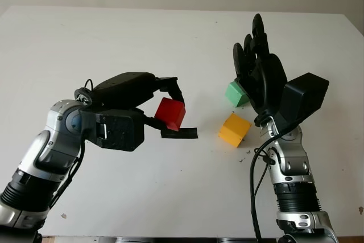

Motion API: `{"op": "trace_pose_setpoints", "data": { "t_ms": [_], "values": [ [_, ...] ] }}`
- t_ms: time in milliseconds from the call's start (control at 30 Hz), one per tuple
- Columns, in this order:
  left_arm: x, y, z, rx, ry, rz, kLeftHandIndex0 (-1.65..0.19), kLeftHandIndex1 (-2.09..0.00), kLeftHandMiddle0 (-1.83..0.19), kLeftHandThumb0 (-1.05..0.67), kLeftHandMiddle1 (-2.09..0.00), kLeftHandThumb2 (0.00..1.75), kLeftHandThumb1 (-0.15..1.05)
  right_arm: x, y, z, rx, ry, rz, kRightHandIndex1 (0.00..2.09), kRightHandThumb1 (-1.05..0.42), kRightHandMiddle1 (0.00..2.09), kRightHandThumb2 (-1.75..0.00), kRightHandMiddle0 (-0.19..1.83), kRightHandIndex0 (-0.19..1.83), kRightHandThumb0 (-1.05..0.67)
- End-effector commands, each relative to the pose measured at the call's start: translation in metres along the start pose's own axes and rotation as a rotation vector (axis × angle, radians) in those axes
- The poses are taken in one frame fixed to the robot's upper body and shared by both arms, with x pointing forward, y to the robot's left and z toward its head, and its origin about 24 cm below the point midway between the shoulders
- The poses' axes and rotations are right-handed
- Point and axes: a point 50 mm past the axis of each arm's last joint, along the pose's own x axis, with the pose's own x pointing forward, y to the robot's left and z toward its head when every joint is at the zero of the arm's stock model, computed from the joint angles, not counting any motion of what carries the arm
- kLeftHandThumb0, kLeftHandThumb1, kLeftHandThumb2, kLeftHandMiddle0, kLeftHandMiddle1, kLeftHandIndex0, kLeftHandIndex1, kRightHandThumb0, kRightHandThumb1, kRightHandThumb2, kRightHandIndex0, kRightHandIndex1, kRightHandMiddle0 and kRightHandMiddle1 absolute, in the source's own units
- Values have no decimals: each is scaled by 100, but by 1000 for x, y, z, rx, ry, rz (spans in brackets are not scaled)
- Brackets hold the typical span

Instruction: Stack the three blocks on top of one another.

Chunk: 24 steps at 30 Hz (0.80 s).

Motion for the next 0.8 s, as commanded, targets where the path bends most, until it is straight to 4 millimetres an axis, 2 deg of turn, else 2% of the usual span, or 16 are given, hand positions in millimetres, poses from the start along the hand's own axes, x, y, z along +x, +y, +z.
{"op": "trace_pose_setpoints", "data": {
  "t_ms": [0, 267, 433, 767],
  "values": [
    [2, -3, 8, -5, 0, -3, -24, -139, -21, -28, -7, 9, 105, -1, 0, 2, -3, -9, -3, 0, -105, 0, -49, -19, -19, -68],
    [8, -15, 11, -14, 56, -53, -25, -142, -20, -25, -6, 12, 105, -1, 0, 3, -7, -14, -7, 0, -105, 0, -48, -19, -19, -69],
    [12, -21, 11, 33, 75, -45, -25, -137, -19, -23, -5, 9, 105, 0, -1, 4, -10, -16, -8, 0, -105, 0, -48, -19, -19, -70],
    [12, -22, 10, 53, 73, -68, -25, -138, -21, -27, -6, 9, 105, 0, 0, 4, -12, -16, -8, 0, -105, 0, -49, -19, -19, -70]
  ]
}}
